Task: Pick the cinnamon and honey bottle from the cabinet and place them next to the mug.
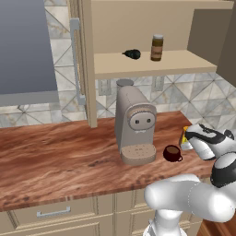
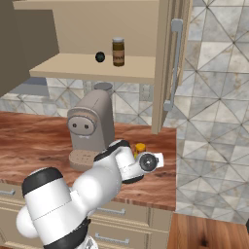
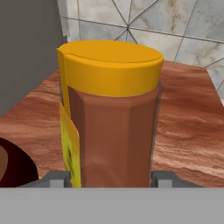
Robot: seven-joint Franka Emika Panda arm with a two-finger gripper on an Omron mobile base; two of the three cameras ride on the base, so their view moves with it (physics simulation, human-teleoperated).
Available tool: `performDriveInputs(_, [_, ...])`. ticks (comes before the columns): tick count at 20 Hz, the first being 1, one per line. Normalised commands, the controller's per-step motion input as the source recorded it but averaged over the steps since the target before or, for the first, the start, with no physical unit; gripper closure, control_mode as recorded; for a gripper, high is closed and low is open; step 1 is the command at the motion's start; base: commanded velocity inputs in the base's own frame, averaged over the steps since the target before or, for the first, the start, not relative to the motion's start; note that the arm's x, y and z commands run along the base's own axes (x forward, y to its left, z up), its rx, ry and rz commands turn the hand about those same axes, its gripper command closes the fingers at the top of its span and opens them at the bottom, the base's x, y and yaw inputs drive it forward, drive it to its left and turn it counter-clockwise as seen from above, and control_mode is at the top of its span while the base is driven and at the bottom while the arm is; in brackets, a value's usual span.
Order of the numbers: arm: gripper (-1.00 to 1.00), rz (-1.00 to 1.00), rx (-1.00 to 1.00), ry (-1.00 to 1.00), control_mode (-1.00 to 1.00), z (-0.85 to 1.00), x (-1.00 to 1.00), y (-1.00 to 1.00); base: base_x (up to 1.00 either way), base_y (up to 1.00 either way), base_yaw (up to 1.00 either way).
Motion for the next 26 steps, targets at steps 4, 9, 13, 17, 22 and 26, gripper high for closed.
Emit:
performDriveInputs(4, [1.0, 0.0, 0.0, 0.0, -1.0, -0.07, 0.0, -0.08, 0.0, 0.0, 0.0])
performDriveInputs(9, [1.0, 0.0, 0.0, 0.0, -1.0, 0.0, 0.0, -0.07, 0.0, 0.0, 0.0])
performDriveInputs(13, [1.0, 0.0, 0.0, 0.0, -1.0, -0.09, 0.0, 0.0, 0.0, 0.0, 0.0])
performDriveInputs(17, [1.0, 0.0, 0.0, 0.0, -1.0, -0.27, 0.0, 0.0, 0.0, 0.0, 0.0])
performDriveInputs(22, [1.0, 0.0, 0.0, 0.0, -1.0, -0.14, 0.0, 0.0, 0.0, 0.0, 0.0])
performDriveInputs(26, [1.0, 0.0, 0.0, 0.0, -1.0, -0.08, 0.0, 0.0, 0.0, 0.0, 0.0])
